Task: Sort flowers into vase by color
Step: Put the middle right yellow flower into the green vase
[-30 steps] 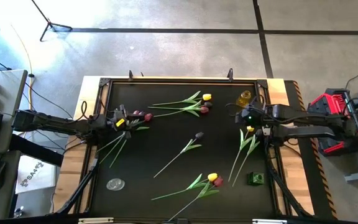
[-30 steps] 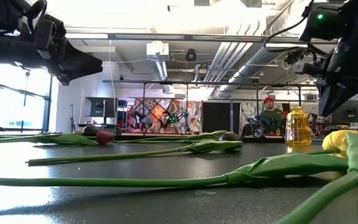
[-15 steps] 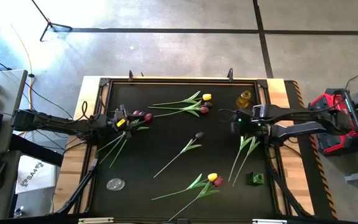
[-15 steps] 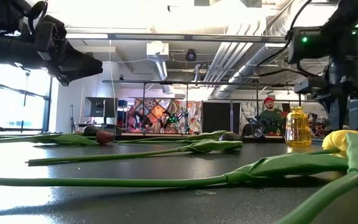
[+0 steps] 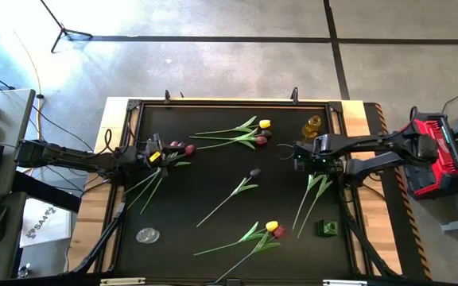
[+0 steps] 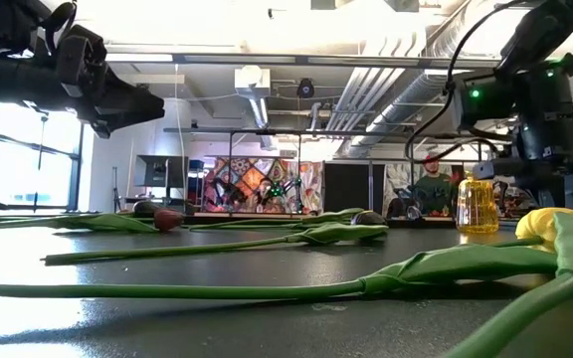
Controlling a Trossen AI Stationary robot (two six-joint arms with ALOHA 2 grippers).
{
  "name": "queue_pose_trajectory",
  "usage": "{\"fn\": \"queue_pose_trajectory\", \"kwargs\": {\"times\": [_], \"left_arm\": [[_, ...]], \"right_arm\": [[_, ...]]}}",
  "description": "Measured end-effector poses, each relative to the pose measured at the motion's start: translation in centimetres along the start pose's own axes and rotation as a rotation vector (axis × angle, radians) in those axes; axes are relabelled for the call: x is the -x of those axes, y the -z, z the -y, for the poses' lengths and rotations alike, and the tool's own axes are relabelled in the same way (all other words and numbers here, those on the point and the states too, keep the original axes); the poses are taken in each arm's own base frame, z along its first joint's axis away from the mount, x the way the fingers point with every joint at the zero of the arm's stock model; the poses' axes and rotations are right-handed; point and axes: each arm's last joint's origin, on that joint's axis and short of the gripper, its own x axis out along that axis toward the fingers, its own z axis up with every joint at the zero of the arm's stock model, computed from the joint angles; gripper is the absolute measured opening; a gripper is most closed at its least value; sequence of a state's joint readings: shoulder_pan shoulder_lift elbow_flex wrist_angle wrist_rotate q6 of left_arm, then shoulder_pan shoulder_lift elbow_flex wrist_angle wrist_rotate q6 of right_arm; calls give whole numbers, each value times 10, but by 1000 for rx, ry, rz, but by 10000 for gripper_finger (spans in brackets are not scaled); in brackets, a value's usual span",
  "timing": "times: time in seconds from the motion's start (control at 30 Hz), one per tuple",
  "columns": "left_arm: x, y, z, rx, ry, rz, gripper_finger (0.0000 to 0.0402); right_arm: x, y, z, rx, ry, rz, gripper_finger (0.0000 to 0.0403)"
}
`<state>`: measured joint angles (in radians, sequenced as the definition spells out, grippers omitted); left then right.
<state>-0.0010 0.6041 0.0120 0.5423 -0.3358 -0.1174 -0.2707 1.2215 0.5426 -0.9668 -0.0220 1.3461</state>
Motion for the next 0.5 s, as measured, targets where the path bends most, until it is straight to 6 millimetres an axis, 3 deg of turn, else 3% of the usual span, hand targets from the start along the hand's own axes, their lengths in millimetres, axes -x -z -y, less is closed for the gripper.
{"fn": "queue_pose_trajectory", "kwargs": {"times": [0.17, 0.33, 0.5], "left_arm": [[0, 0, 0, -32, -2, 0, 133], [0, 0, 0, -43, -12, 2, 133], [0, 0, -1, -43, -18, 2, 133]], "right_arm": [[-1, -4, -1, 4, 2, 47, 53], [-1, -7, -11, 46, -103, 67, 8], [0, -6, -19, 88, -171, 84, 7]]}}
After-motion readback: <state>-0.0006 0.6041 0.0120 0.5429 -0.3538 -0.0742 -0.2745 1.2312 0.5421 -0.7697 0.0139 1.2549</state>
